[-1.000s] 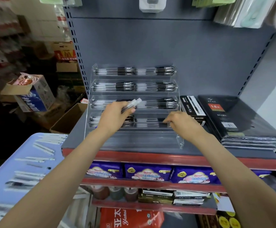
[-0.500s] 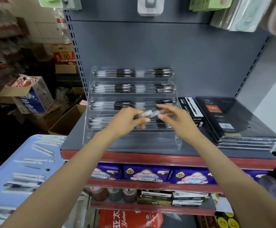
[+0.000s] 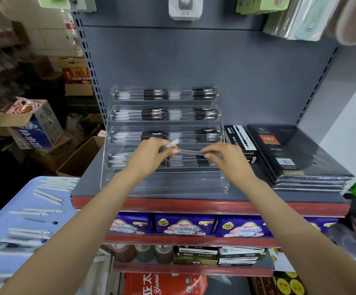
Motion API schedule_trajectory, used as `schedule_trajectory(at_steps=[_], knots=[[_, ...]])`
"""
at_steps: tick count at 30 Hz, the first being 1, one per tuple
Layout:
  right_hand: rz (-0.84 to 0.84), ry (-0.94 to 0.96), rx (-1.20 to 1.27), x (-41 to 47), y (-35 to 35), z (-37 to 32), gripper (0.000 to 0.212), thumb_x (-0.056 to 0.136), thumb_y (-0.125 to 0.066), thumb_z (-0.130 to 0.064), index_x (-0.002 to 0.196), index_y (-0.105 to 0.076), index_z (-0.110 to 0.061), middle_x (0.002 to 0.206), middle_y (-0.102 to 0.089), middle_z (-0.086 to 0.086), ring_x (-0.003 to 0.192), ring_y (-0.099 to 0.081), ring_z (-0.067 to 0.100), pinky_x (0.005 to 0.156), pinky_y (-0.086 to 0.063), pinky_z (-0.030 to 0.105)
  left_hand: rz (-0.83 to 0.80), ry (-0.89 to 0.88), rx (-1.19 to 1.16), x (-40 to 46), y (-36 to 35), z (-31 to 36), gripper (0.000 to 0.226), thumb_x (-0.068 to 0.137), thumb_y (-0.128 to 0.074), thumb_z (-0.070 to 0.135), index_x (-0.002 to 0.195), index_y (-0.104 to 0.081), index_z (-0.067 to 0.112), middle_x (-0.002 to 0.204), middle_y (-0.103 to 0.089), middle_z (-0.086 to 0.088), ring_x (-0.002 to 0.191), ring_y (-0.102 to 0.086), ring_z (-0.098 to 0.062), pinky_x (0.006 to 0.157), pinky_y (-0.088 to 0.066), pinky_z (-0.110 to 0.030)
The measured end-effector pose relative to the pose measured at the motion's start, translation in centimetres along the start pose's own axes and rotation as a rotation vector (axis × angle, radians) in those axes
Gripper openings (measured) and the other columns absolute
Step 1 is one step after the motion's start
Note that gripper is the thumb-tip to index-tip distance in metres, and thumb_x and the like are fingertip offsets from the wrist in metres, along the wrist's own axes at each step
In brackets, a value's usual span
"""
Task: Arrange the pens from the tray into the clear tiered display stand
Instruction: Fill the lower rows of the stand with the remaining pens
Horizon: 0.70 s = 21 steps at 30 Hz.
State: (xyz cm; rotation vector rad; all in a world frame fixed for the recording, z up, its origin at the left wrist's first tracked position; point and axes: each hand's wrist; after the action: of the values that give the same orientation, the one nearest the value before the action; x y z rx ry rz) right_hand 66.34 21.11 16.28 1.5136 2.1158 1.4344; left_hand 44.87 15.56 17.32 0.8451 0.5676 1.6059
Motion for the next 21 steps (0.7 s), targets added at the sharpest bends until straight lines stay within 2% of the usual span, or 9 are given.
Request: schedule_trajectory(at_steps=[2, 5, 7, 9, 12, 14, 16, 18, 21], knots=[[-0.035, -0.027, -0.082, 0.1, 0.0, -0.1, 0.021, 0.090, -0.060, -0.017, 0.108, -0.070, -0.019, 0.110, -0.069, 0.000, 0.103, -0.062, 0.018, 0.092, -0.049, 0.036, 0.030, 0.007, 0.050, -0.2, 0.1, 0.0, 0.022, 0.089, -0.058, 0.039, 0.095, -0.070, 0.022, 0.085, -0.070, -0.003, 0.067, -0.054, -0.018, 0.061, -0.040, -0.030], [-0.070, -0.067, -0.192, 0.0, 0.0, 0.4, 0.023, 0.092, -0.058, -0.018, 0.112, -0.069, -0.021, 0.113, -0.067, 0.001, 0.106, -0.061, 0.021, 0.090, -0.050, 0.038, 0.107, 0.019, 0.113, -0.6, 0.7, 0.3, 0.028, 0.090, -0.053, 0.045, 0.107, -0.059, 0.023, 0.092, -0.063, 0.015, 0.072, -0.056, -0.013, 0.066, -0.046, -0.034], [-0.090, -0.056, -0.193, 0.1, -0.1, 0.6, 0.024, 0.093, -0.056, -0.016, 0.113, -0.068, -0.020, 0.115, -0.067, 0.001, 0.107, -0.061, 0.022, 0.091, -0.050, 0.039, 0.114, 0.033, 0.120, -0.8, 0.8, 0.5, 0.029, 0.094, -0.045, 0.044, 0.111, -0.054, 0.022, 0.089, -0.057, 0.013, 0.070, -0.052, -0.012, 0.059, -0.041, -0.031], [-0.138, -0.044, -0.221, 0.1, -0.1, 0.4, 0.026, 0.095, -0.052, -0.014, 0.116, -0.067, -0.021, 0.120, -0.065, -0.001, 0.111, -0.060, 0.020, 0.091, -0.050, 0.038, 0.098, 0.059, 0.056, -0.9, 0.8, 0.7, 0.028, 0.098, -0.038, 0.037, 0.113, -0.053, 0.019, 0.084, -0.055, 0.010, 0.072, -0.050, -0.011, 0.059, -0.036, -0.030], [-0.211, -0.035, -0.272, 0.2, 0.1, 0.3, 0.028, 0.096, -0.048, -0.019, 0.120, -0.064, -0.023, 0.126, -0.061, -0.005, 0.113, -0.058, 0.018, 0.089, -0.048, 0.034, 0.040, 0.020, -0.076, -0.8, 0.5, 0.9, 0.026, 0.100, -0.033, 0.020, 0.111, -0.054, 0.009, 0.106, -0.058, -0.006, 0.092, -0.052, -0.020, 0.077, -0.040, -0.029], [-0.228, -0.035, -0.284, 0.1, 0.2, 0.4, 0.029, 0.096, -0.050, -0.020, 0.121, -0.063, -0.025, 0.128, -0.059, -0.005, 0.114, -0.057, 0.018, 0.091, -0.048, 0.034, -0.013, -0.038, -0.024, -0.5, 0.3, 0.7, 0.028, 0.099, -0.032, 0.011, 0.117, -0.053, 0.005, 0.108, -0.051, -0.009, 0.086, -0.048, -0.014, 0.072, -0.037, -0.013], [-0.228, -0.049, -0.266, -0.1, 0.2, 0.7, 0.029, 0.094, -0.052, -0.020, 0.121, -0.063, -0.025, 0.128, -0.059, -0.004, 0.115, -0.056, 0.019, 0.093, -0.048, 0.036, -0.060, -0.106, 0.041, -0.2, 0.1, 0.7, 0.036, 0.099, -0.034, 0.007, 0.134, -0.045, 0.009, 0.101, -0.043, -0.005, 0.078, -0.041, -0.008, 0.066, -0.032, -0.009], [-0.196, -0.069, -0.197, -0.3, 0.2, 1.1, 0.028, 0.093, -0.054, -0.019, 0.119, -0.064, -0.024, 0.126, -0.061, -0.004, 0.113, -0.057, 0.018, 0.094, -0.047, 0.036, -0.065, -0.153, 0.080, 0.1, -0.3, 0.9, 0.043, 0.098, -0.041, 0.007, 0.140, -0.040, 0.015, 0.097, -0.041, -0.002, 0.081, -0.042, -0.012, 0.068, -0.029, -0.013], [0.011, -0.085, -0.048, -0.9, 1.0, 1.4, 0.024, 0.091, -0.057, -0.014, 0.112, -0.068, -0.019, 0.114, -0.065, -0.001, 0.100, -0.060, 0.013, 0.085, -0.043, 0.019, -0.034, -0.123, 0.019, 0.7, -0.9, 1.5, 0.027, 0.093, -0.053, 0.011, 0.120, -0.053, 0.016, 0.096, -0.055, 0.005, 0.085, -0.051, -0.010, 0.080, -0.039, -0.019]])
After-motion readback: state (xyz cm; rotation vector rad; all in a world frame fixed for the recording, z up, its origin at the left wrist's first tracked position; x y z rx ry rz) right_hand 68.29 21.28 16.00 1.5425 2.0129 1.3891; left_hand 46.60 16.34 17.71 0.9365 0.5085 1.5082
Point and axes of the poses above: each hand's wrist, its own x-axis towards the middle knuckle, its own y-axis out of the back of the hand, z = x × y
